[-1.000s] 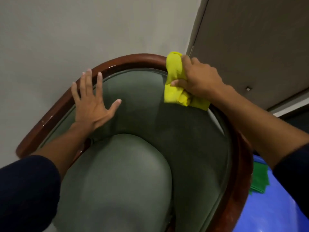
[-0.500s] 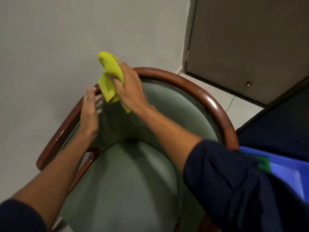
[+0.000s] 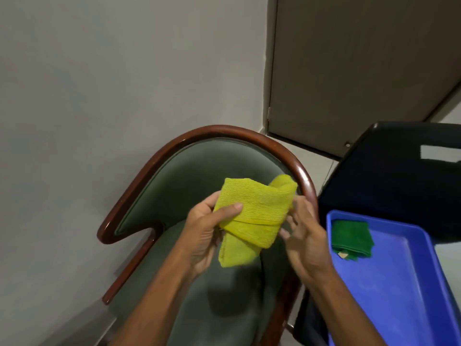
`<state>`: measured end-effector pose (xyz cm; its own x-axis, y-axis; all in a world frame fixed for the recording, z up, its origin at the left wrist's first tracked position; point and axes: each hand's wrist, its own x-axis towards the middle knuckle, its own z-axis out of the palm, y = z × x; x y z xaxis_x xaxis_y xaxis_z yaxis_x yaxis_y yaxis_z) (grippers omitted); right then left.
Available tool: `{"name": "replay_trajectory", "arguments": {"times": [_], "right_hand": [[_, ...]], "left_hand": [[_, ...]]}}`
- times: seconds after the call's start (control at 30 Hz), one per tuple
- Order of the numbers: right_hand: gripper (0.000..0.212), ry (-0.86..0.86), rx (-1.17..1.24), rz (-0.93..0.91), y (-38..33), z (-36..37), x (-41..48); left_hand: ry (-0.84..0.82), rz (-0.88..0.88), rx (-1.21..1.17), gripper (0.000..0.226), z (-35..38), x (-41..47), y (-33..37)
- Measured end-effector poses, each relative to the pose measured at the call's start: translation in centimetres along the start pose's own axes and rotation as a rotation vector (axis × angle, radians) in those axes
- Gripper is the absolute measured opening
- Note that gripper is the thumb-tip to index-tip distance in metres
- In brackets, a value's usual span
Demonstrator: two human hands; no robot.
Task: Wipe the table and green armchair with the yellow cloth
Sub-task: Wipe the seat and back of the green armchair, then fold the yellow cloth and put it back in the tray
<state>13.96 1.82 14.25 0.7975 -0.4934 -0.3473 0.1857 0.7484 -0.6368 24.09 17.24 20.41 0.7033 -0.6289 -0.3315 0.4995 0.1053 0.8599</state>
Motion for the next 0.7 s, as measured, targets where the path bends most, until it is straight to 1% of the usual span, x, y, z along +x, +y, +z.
{"name": "replay_trajectory", "arguments": {"times": [0.07, 0.13, 0.17, 0.2, 0.23, 0.27, 0.3, 0.37, 0.4, 0.47, 0.53, 0.6, 0.63, 0.7], "right_hand": [[0.067, 0.004, 0.056, 0.005, -1.1, -4.1, -3.1], [0.08, 0.001, 0.144, 0.088, -1.5, -7.6, -5.9], [0.08, 0.03, 0.162, 0.127, -1.8, -9.7, -6.9], [0.071, 0.088, 0.147, 0.142, -2.5, -11.9, -7.9], [0.058, 0.176, 0.091, 0.17, -3.1, -14.5, -8.9], [0.044, 0.279, 0.01, 0.204, -3.7, -16.7, -9.6], [0.034, 0.409, -0.099, 0.197, -4.3, -19.0, -9.9], [0.025, 0.773, -0.447, 0.168, -5.2, -26.4, -11.0], [0.024, 0.864, -0.618, 0.143, -4.9, -27.4, -11.1], [0.032, 0.891, -0.9, 0.119, -4.1, -30.5, -11.0], [0.028, 0.823, -1.157, 0.064, -3.8, -31.7, -10.6], [0.023, 0.8, -1.366, 0.062, -3.6, -32.7, -10.4], [0.023, 0.782, -1.445, 0.094, -3.1, -33.2, -10.2], [0.029, 0.701, -1.617, 0.274, -1.8, -34.3, -10.0]], "left_hand": [[-0.131, -0.064, -0.069, 0.036, 2.8, -1.5, -1.6], [-0.234, -0.149, -0.131, 0.033, 5.4, -2.0, -4.1], [-0.264, -0.185, -0.125, 0.031, 6.9, -2.0, -5.4], [-0.271, -0.207, -0.084, 0.03, 8.3, -1.9, -7.1], [-0.248, -0.207, 0.01, 0.028, 9.3, -1.8, -8.9], [-0.204, -0.175, 0.154, 0.031, 9.9, -1.5, -10.7], [-0.173, -0.133, 0.321, 0.038, 10.6, -1.1, -12.5], [-0.184, -0.143, 0.619, 0.046, 13.5, 0.1, -19.9], [-0.175, -0.11, 0.766, 0.044, 13.4, -0.1, -21.2], [-0.203, -0.101, 1.021, 0.031, 14.2, 0.1, -25.9], [-0.286, -0.097, 1.159, 0.021, 14.7, 0.0, -28.3], [-0.408, -0.171, 1.265, 0.027, 15.0, 0.1, -30.4], [-0.494, -0.208, 1.376, 0.03, 14.9, 0.1, -31.3], [-0.63, -0.256, 1.578, 0.034, 14.3, -0.2, -33.3]]}}
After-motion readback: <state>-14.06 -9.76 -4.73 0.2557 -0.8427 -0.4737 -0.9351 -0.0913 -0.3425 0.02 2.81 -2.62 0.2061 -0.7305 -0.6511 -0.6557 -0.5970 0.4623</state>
